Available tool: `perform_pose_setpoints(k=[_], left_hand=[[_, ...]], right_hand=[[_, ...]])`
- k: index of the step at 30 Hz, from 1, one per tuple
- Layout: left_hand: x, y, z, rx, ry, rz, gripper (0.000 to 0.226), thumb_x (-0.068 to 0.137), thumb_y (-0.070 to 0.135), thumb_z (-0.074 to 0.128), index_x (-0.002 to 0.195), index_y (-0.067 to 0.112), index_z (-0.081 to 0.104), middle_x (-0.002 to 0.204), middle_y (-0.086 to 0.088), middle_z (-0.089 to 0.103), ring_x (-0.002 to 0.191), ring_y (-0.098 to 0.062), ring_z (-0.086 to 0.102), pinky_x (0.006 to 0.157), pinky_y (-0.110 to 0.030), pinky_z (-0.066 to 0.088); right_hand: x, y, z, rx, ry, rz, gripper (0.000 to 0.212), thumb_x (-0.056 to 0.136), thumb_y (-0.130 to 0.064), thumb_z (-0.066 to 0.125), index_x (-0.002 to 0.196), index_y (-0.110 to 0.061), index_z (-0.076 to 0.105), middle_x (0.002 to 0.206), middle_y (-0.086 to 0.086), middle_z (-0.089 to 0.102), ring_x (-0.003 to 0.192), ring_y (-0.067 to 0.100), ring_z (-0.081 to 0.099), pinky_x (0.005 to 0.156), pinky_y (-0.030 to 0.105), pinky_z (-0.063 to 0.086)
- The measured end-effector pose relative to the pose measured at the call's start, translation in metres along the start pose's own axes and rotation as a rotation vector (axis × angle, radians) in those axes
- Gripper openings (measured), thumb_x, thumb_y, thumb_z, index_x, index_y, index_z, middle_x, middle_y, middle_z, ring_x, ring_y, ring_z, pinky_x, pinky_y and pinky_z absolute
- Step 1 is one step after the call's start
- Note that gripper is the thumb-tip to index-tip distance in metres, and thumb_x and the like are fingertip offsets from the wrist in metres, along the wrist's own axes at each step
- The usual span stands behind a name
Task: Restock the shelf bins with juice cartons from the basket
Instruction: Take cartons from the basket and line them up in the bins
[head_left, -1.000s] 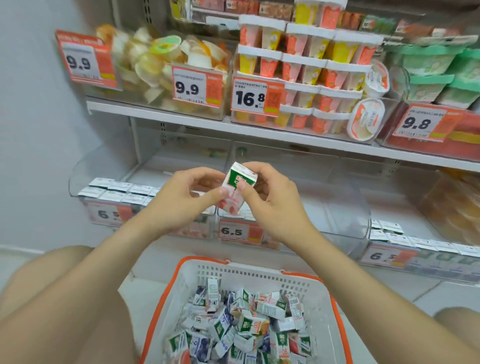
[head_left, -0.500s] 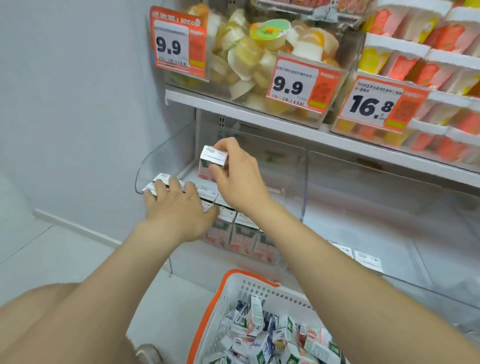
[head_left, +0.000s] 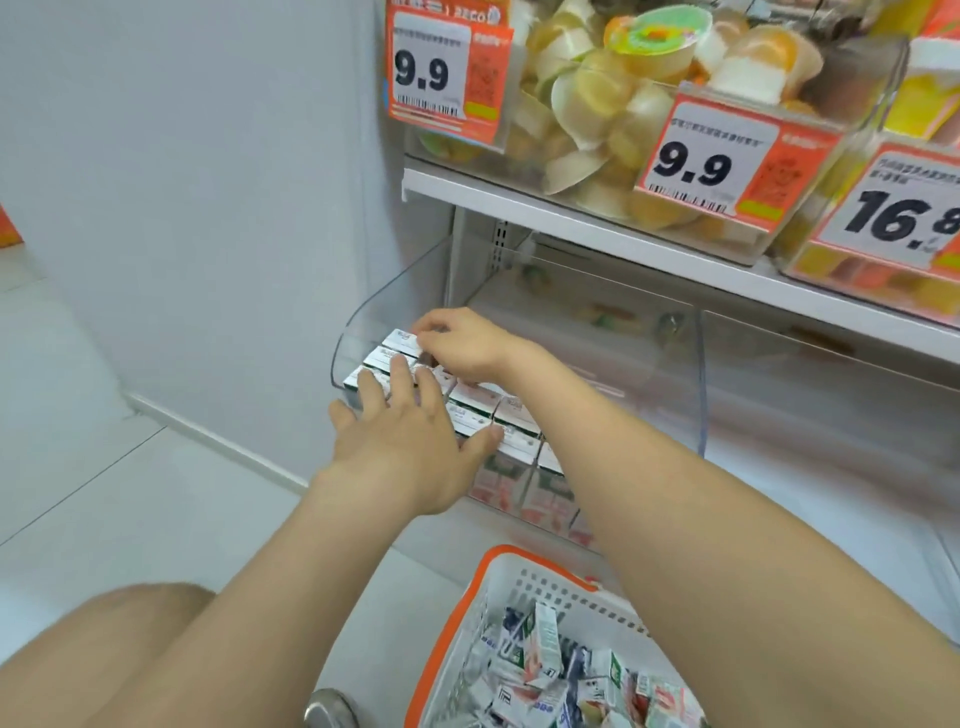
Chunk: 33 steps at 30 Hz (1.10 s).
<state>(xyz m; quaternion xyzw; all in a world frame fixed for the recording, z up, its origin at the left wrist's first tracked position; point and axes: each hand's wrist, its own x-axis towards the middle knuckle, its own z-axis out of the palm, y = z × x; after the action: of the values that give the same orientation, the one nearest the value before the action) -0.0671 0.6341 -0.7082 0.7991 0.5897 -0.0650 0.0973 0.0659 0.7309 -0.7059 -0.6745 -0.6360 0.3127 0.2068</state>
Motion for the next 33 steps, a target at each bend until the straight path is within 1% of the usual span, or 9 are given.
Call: perform_pose_setpoints(k=[4,9,12,17,21,24,27,30,33], left_hand=[[-0.008,0.007,0.004,0.049,0.173,0.025,0.091,0.096,0.079,0.021,0.158,0.013,0.025,0.160,-0.014,0.029,0.145,-0.039,0.029,0.116,-0.058,0.029],[-0.039,0.018,0.018,0.057,0.444,0.169,0.070,0.095,0.069,0.034,0.127,0.010,0.054,0.131,-0.017,0.054,0.118,-0.041,0.049,0.098,-0.056,0.041],[-0.069,0.030,0.030,0.022,0.595,0.299,0.049,0.087,0.058,0.050,0.104,0.012,0.052,0.104,-0.016,0.052,0.093,-0.036,0.050,0.074,-0.047,0.042],[-0.111,0.065,0.062,0.052,0.079,0.493,0.040,0.101,0.046,0.049,0.131,0.019,0.048,0.128,-0.011,0.053,0.117,-0.035,0.055,0.090,-0.043,0.046],[-0.109,0.088,0.099,0.231,-0.293,0.587,0.032,0.106,0.040,0.046,0.128,0.019,0.055,0.127,-0.009,0.060,0.113,-0.033,0.061,0.085,-0.041,0.051],[-0.089,0.099,0.132,0.344,-0.483,0.608,0.020,0.107,0.024,0.044,0.116,0.014,0.059,0.104,-0.006,0.059,0.092,-0.028,0.061,0.074,-0.039,0.048],[-0.073,0.101,0.164,0.447,-0.588,0.584,0.019,0.100,0.000,0.044,0.088,0.010,0.055,0.082,-0.007,0.050,0.067,-0.024,0.045,0.065,-0.039,0.040],[-0.067,0.092,0.189,0.580,-0.681,0.540,0.021,0.094,-0.011,0.044,0.109,-0.005,0.056,0.086,-0.014,0.052,0.071,-0.024,0.043,0.064,-0.036,0.037],[-0.067,0.078,0.210,0.615,-0.709,0.544,0.055,0.094,-0.009,0.050,0.144,0.010,0.047,0.112,-0.007,0.056,0.073,-0.020,0.050,0.058,-0.033,0.039]], right_hand=[[-0.032,-0.003,-0.007,-0.141,0.061,-0.046,0.045,0.106,-0.026,0.044,0.149,-0.019,0.053,0.145,0.005,0.061,0.138,0.026,0.051,0.115,0.035,0.040],[-0.133,-0.003,-0.014,-0.178,0.485,-0.230,0.029,0.091,-0.019,0.045,0.107,-0.021,0.069,0.086,-0.001,0.070,0.095,0.027,0.064,0.082,0.038,0.053],[-0.209,0.014,-0.011,-0.191,0.542,-0.305,0.023,0.084,-0.025,0.042,0.083,-0.023,0.065,0.074,-0.004,0.068,0.076,0.023,0.062,0.069,0.040,0.053],[-0.302,0.073,0.012,-0.402,0.291,-0.180,0.020,0.084,-0.028,0.038,0.067,-0.026,0.050,0.059,-0.003,0.054,0.057,0.023,0.053,0.053,0.036,0.044],[-0.327,0.131,0.029,-0.574,0.014,0.025,0.021,0.088,-0.018,0.047,0.075,-0.015,0.064,0.068,0.007,0.064,0.064,0.028,0.059,0.053,0.034,0.046],[-0.324,0.173,0.037,-0.590,-0.128,0.112,0.021,0.088,-0.013,0.048,0.075,-0.011,0.064,0.072,0.010,0.064,0.066,0.029,0.060,0.056,0.039,0.054],[-0.312,0.208,0.044,-0.624,-0.357,0.217,0.021,0.090,-0.006,0.046,0.070,-0.011,0.050,0.073,0.011,0.055,0.064,0.029,0.050,0.055,0.033,0.040],[-0.305,0.236,0.054,-0.636,-0.466,0.273,0.034,0.095,0.001,0.045,0.066,-0.016,0.036,0.068,0.008,0.043,0.062,0.026,0.040,0.059,0.037,0.036],[-0.301,0.256,0.071,-0.662,-0.527,0.322,0.038,0.095,0.006,0.047,0.068,-0.017,0.034,0.074,0.006,0.037,0.066,0.026,0.043,0.058,0.034,0.036]])
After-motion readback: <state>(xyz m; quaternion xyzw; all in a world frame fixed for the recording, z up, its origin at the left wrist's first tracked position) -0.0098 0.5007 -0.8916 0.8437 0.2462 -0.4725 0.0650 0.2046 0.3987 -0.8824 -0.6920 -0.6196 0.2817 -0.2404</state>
